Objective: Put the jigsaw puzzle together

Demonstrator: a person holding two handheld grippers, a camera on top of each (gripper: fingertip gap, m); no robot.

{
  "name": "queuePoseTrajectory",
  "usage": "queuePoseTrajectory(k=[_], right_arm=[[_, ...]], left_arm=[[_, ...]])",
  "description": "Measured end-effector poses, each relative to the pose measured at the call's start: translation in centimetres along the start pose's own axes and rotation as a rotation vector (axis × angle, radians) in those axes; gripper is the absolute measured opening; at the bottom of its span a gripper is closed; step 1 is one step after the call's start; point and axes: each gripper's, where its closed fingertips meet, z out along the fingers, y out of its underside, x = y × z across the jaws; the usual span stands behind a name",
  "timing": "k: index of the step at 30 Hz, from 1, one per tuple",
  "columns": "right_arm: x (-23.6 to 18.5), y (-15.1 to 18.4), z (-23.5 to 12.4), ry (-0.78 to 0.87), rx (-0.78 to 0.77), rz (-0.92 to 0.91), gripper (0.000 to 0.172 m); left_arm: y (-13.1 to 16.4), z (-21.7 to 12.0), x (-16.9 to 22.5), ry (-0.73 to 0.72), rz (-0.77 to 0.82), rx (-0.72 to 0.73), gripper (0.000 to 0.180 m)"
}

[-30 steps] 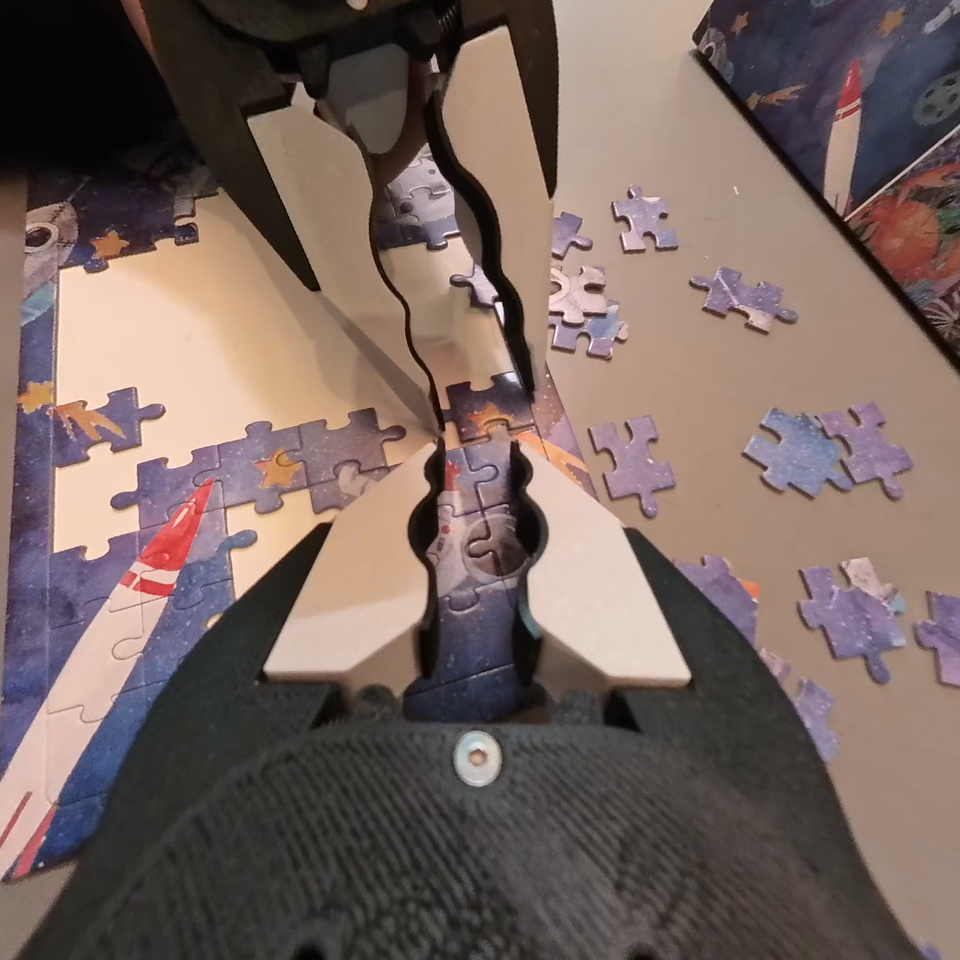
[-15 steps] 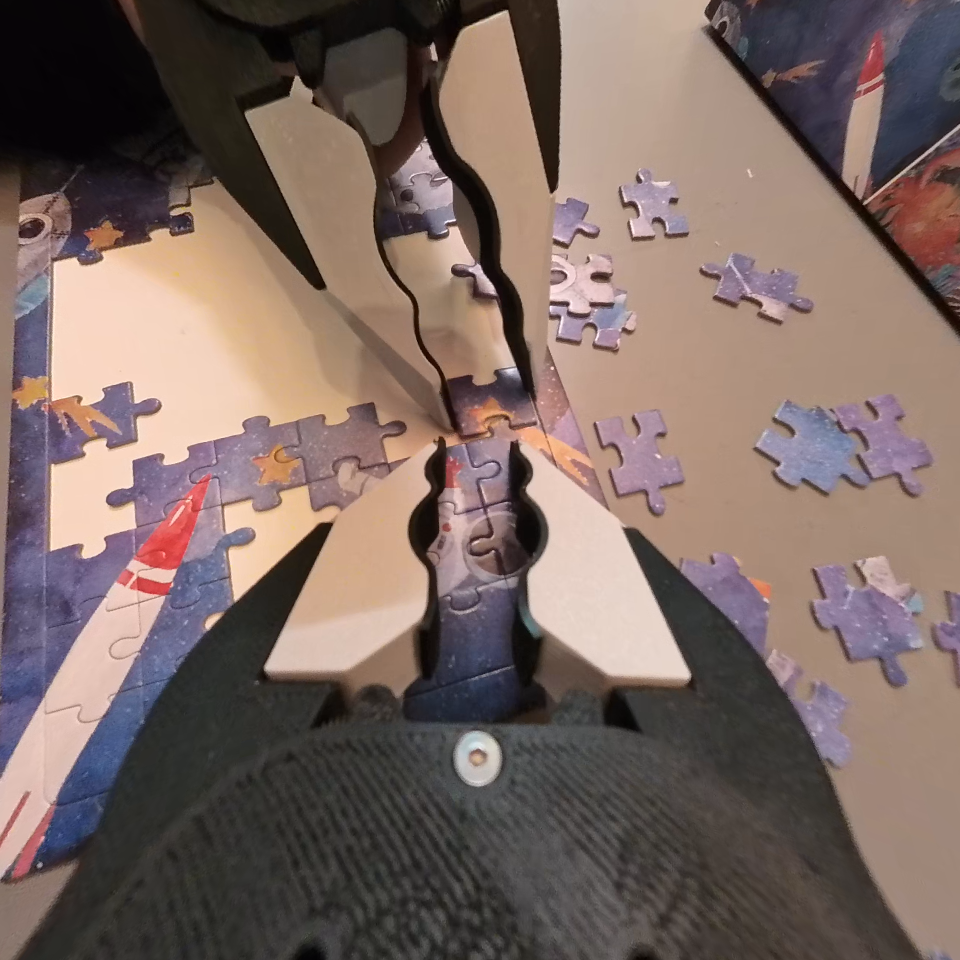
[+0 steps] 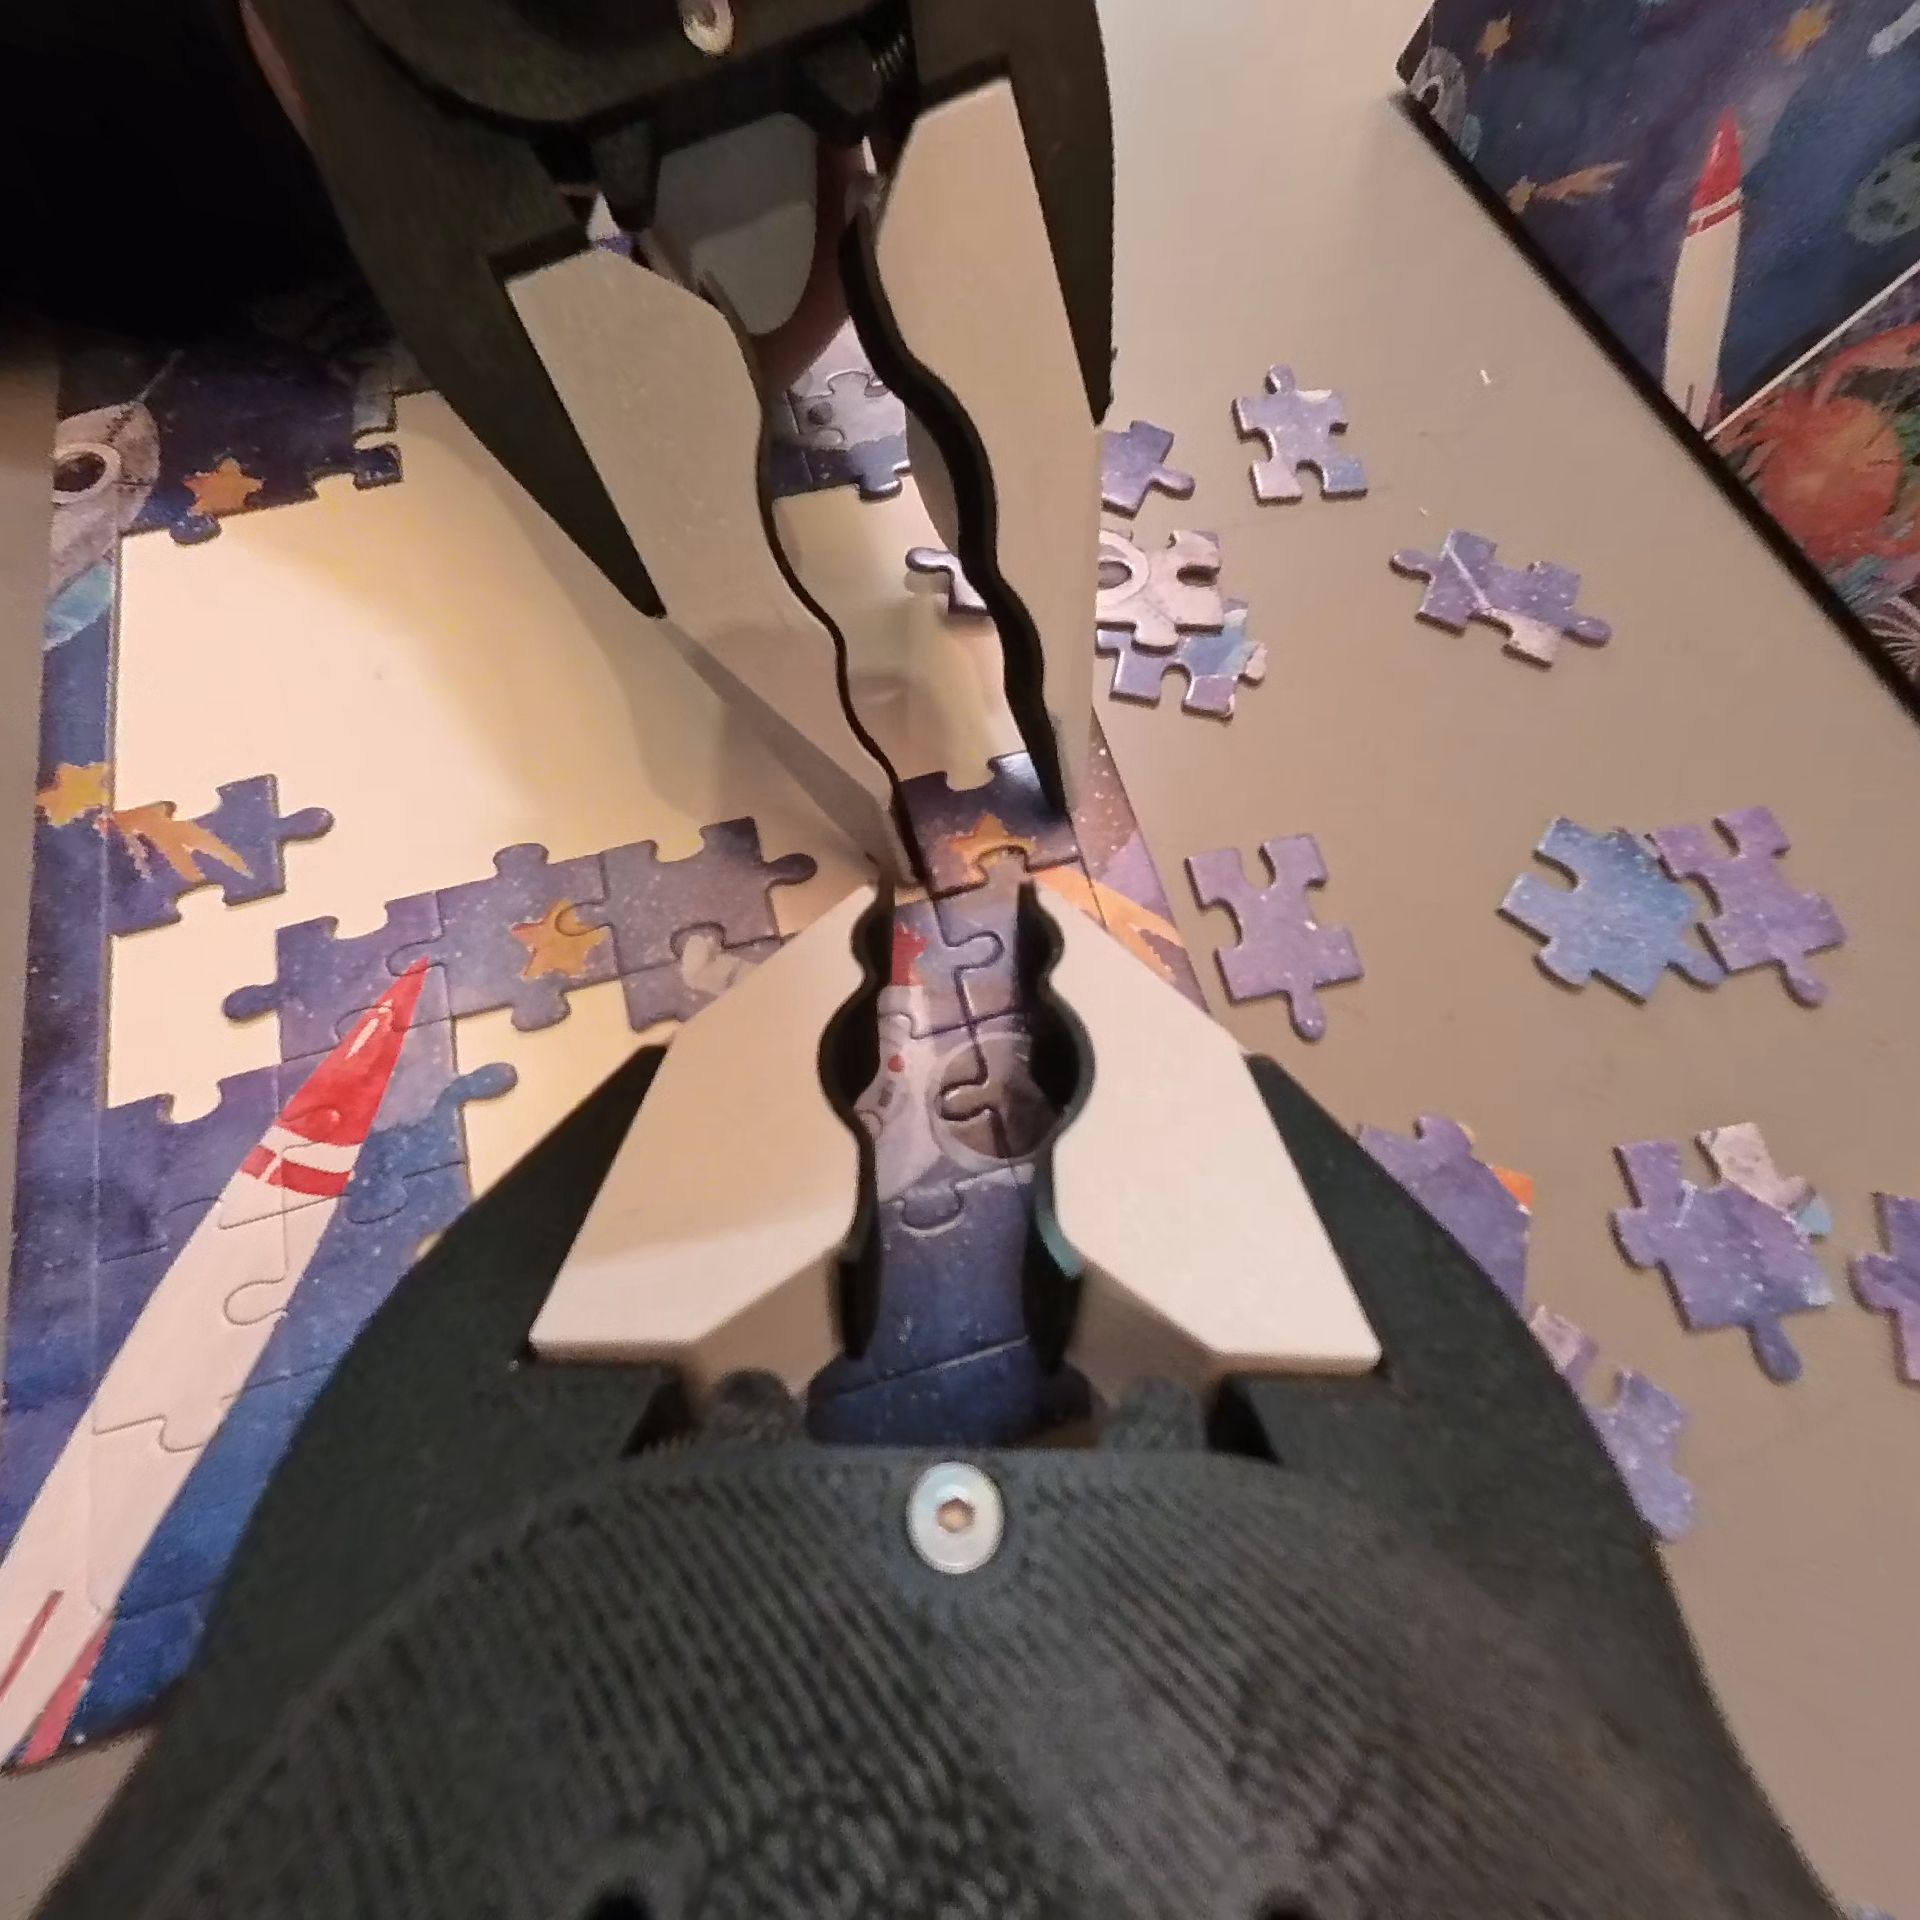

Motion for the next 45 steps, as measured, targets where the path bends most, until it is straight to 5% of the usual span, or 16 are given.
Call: queuePoseTrajectory(k=[12,20,45], right_arm=[[-1.1,-0.5,0.2,-0.034,0.022,-0.054,0.025],[-1.5,-0.3,0.5,-0.039,0.003,-0.088,0.025],[-0.2,-0.1,1.1,0.006,-0.032,-0.054,0.041]], left_arm=[[-1.8,-1.5,-0.3,0.042,-0.09,0.12,0.029],[0.2,-0.7,-0.4,0.01,-0.045,-0.004,0.02],[0.1,-0.3,0.1,-0.001,-0.02,-0.019,0.007]])
